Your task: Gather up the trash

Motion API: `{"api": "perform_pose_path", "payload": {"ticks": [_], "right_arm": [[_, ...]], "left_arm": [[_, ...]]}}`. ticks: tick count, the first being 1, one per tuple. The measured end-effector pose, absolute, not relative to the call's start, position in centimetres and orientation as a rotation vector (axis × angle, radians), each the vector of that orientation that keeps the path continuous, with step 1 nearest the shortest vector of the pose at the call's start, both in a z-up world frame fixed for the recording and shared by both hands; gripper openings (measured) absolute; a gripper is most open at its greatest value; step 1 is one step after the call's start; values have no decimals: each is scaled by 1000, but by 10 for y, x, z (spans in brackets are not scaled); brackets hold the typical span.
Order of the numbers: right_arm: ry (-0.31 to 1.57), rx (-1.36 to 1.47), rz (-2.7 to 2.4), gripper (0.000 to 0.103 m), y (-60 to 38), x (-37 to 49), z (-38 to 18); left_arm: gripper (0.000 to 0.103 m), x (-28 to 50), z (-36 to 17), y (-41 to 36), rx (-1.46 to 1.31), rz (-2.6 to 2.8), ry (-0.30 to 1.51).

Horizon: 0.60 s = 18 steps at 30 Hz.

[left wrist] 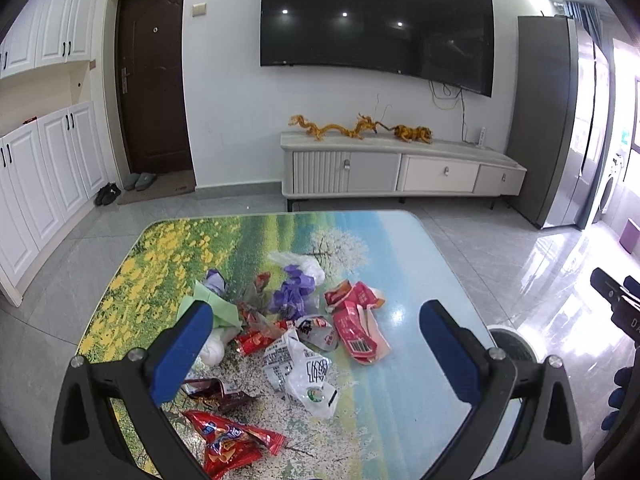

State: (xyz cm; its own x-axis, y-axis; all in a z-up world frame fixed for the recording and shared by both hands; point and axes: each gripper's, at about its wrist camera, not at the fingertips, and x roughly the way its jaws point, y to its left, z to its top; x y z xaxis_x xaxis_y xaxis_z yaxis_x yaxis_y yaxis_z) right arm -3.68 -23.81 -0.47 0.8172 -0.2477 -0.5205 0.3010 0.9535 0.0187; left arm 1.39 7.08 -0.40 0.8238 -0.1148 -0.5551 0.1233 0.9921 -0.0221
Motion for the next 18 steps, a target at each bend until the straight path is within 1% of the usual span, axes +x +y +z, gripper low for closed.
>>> {"api": "perform_pose_path", "payload": {"ticks": [8, 18], "right_arm": [[537, 91, -315, 103, -236, -41, -1], [526, 54, -313, 103, -221, -42, 8]], "left_arm": [[103, 10, 0, 74, -20, -176, 545], [103, 11, 10, 89, -51, -236, 547]]}}
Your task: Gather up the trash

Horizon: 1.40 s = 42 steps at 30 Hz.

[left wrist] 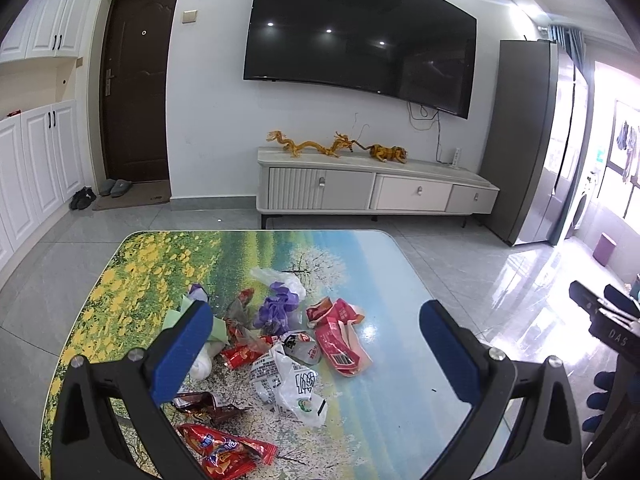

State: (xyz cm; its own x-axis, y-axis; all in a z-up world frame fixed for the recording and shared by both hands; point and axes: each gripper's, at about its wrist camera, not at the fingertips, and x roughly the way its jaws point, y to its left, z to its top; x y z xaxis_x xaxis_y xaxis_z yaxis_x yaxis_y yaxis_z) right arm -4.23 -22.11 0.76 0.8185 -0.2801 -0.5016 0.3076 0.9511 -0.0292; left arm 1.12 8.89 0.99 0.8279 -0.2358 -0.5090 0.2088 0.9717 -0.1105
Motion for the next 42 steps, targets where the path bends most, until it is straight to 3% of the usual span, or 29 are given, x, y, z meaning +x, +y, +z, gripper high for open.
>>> {"api": "perform_pose_path", "payload": {"ticks": [42], "right_arm": [[572, 28, -256, 103, -189, -40, 4]], "left_arm": [[103, 1, 1, 98, -87, -259, 580]]}}
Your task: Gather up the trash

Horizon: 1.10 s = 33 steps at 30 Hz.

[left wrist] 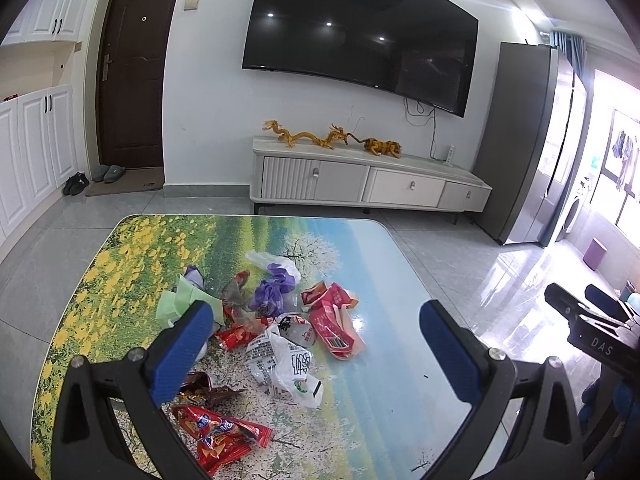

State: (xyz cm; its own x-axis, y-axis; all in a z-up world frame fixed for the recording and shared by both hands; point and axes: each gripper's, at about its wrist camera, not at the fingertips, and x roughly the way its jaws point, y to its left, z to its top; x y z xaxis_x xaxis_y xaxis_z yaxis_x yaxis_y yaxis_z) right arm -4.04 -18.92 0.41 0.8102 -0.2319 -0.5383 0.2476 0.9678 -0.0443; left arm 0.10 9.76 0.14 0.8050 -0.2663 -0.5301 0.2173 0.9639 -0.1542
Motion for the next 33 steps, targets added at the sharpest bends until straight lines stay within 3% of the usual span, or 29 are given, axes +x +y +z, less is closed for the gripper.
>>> {"api": "perform_pose_path", "payload": {"ticks": [33], "right_arm": [[515, 112, -235, 103, -239, -99, -1]], "left_arm": [[103, -51, 28, 61, -11, -186, 545]]}}
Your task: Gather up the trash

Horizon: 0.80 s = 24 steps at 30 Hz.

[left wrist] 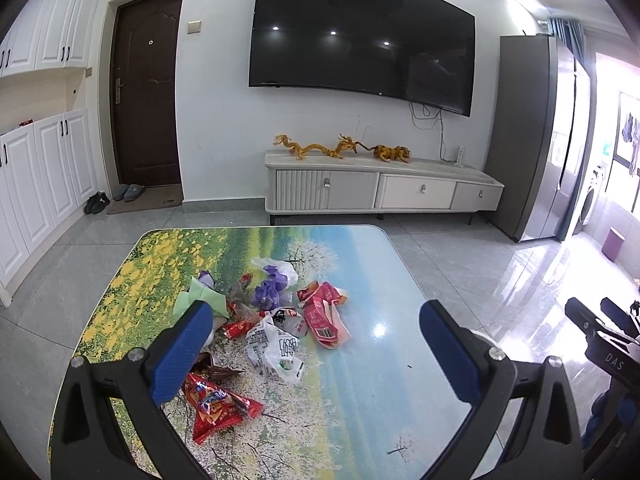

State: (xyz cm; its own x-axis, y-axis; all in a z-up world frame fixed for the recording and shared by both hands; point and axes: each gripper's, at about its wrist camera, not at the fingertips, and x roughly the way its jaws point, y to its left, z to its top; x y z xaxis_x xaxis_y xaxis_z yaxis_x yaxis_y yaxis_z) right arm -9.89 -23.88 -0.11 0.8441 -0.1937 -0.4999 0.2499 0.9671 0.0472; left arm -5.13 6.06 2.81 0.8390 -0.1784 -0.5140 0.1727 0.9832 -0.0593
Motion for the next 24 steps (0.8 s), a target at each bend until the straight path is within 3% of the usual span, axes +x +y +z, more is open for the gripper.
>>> {"api": "perform_pose_path", "payload": {"ticks": [8, 15, 24], "right_arm": [[540, 164, -243, 103, -265, -105, -17], [615, 179, -199, 103, -271, -87, -40], [722, 106, 60, 92, -213, -24, -64]], "left_arm": [[103, -45, 10, 65, 22, -149, 614], [103, -38, -34, 126, -22, -70, 734], [103, -25, -72, 169, -122, -116, 843]]}}
